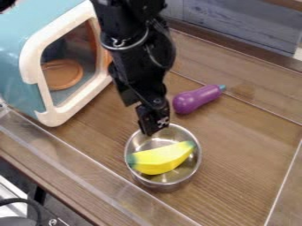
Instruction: Put the banana in the silver pot
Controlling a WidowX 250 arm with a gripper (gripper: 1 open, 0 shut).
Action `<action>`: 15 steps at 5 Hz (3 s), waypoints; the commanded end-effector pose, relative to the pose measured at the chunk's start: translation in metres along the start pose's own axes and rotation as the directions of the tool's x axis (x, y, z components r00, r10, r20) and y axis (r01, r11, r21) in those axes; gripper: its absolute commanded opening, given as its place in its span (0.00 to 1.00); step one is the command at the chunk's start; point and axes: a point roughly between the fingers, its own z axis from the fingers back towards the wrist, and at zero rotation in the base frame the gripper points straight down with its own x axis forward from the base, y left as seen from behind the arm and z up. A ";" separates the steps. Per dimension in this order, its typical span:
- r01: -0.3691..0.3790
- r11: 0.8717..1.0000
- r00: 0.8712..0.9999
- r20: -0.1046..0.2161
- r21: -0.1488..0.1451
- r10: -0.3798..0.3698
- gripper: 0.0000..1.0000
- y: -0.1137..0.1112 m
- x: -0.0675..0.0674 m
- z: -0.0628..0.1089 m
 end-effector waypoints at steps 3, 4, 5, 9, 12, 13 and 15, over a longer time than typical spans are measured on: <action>0.056 0.998 0.997 0.045 -0.018 -0.055 1.00 0.008 0.015 0.005; 0.005 1.000 0.999 0.042 -0.015 -0.004 1.00 0.013 0.013 0.008; -0.047 0.999 0.998 0.041 -0.010 0.047 1.00 0.017 0.012 0.010; -0.046 0.998 0.997 0.063 0.035 0.044 1.00 0.056 0.029 0.013; -0.072 0.995 0.995 0.073 0.071 0.067 1.00 0.079 0.027 0.010; -0.127 0.988 0.990 0.077 0.083 0.120 0.00 0.082 0.032 0.009; -0.177 0.980 0.982 0.075 0.088 0.171 0.00 0.089 0.061 -0.013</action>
